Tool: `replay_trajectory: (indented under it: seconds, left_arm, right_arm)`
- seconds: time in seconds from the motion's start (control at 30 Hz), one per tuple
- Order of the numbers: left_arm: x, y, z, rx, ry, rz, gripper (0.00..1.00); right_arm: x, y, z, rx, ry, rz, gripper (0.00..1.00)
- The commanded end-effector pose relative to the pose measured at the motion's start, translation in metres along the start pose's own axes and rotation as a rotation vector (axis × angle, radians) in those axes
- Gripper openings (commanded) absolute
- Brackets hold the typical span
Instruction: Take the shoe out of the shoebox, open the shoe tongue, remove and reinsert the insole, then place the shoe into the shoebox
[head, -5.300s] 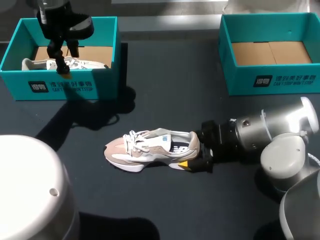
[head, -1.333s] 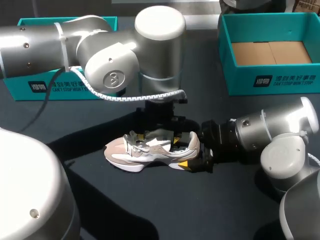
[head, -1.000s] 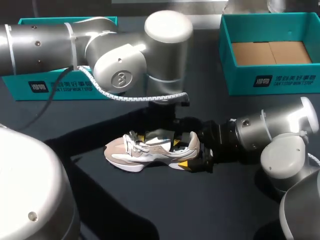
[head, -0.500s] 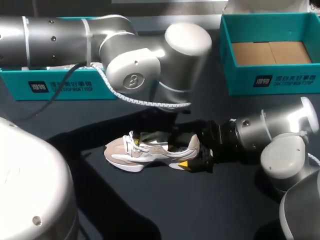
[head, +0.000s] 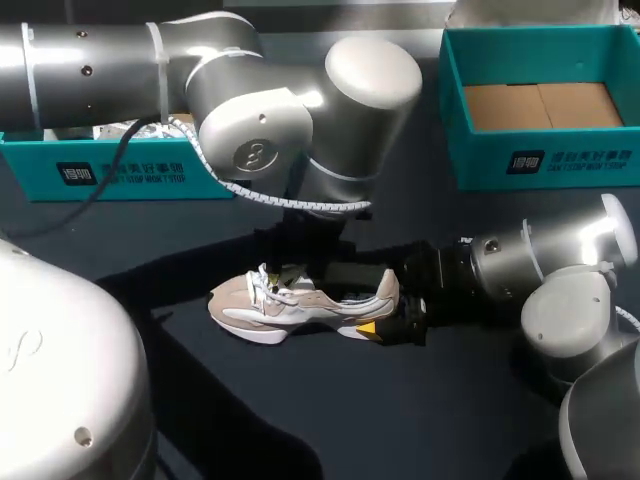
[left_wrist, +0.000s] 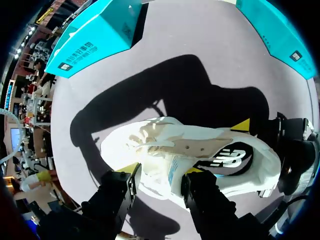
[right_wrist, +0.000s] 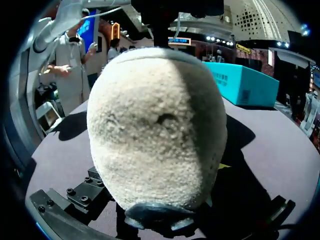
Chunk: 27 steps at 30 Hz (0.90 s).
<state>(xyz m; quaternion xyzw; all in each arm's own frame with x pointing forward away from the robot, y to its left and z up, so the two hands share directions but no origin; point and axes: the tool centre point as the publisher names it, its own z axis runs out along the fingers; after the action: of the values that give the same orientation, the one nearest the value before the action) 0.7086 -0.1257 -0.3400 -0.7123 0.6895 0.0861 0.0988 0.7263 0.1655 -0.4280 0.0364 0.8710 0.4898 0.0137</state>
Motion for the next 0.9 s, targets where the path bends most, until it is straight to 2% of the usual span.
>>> replay_trajectory:
  seconds: [0.03,0.27,0.47,0.57,0.73,0.9]
  left_arm:
    - [-0.016,0.003,-0.003,0.001,0.089,0.009,0.00]
    - [-0.030,0.010,-0.021,0.001,0.169,0.024,0.00]
    - [-0.059,0.012,-0.039,0.063,0.118,-0.048,0.00]
    - [-0.073,0.010,-0.039,0.079,0.099,-0.076,0.00]
    - [-0.093,0.006,-0.028,0.074,0.080,-0.110,0.00]
    - [-0.094,-0.005,0.003,0.037,0.050,-0.116,0.00]
  right_arm:
    - [-0.001,-0.004,0.005,0.004,-0.003,-0.001,0.00]
    - [-0.001,-0.004,0.005,0.004,-0.003,-0.001,0.00]
    - [-0.001,-0.004,0.005,0.004,-0.003,-0.001,0.00]
    - [-0.001,-0.004,0.005,0.004,-0.003,-0.001,0.00]
    - [-0.001,-0.004,0.005,0.004,-0.003,-0.001,0.00]
    - [-0.001,-0.004,0.005,0.004,-0.003,-0.001,0.00]
